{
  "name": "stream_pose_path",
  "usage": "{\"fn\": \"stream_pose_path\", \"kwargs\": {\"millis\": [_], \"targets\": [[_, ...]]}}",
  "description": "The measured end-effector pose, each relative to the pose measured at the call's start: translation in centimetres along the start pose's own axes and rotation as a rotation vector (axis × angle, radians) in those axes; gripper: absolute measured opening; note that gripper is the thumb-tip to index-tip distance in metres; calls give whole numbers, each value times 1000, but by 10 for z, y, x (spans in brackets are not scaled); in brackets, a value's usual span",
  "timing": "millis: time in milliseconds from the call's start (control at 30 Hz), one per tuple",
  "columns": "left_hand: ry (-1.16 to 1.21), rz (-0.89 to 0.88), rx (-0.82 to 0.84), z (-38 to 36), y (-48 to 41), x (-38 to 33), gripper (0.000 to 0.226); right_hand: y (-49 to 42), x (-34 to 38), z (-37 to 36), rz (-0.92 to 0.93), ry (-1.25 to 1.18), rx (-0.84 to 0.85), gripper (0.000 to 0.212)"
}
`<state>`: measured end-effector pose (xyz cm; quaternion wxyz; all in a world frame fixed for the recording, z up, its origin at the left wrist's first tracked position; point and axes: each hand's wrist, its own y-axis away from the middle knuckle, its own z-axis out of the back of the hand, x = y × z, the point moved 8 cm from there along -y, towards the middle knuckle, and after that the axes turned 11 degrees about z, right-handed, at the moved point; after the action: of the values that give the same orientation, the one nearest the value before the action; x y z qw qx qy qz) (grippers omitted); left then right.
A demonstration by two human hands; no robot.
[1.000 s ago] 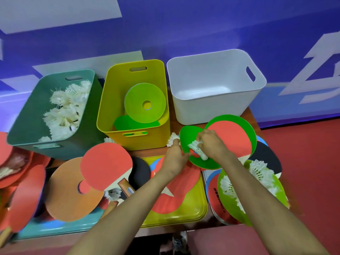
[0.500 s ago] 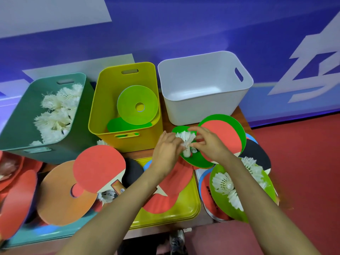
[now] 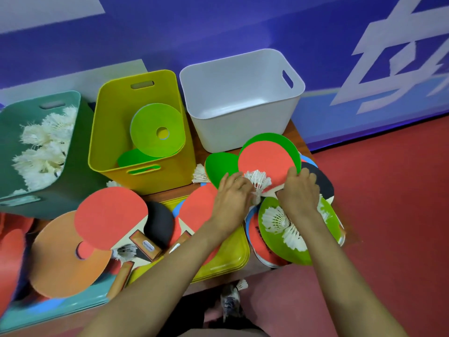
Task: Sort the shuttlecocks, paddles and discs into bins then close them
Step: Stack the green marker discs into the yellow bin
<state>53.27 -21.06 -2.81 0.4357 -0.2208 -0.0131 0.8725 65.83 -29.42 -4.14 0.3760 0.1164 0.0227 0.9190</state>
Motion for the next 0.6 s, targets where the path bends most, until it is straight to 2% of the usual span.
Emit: {"fn": "stream_pose_path", "kwargs": {"millis": [200,367,467,600], "targets": [[28,23,65,-13,2,4,16,6,-2,-17,-12,-90,124,41],[84,63,86,-12,1,2,20,6,0,1,76,-83,14,27],[125,77,72,-5,2,2,33,12,7,26,150,-100,-53,38],[140,87,16,11,4,6,30,20,23,56,276,-189,-191,49]]}}
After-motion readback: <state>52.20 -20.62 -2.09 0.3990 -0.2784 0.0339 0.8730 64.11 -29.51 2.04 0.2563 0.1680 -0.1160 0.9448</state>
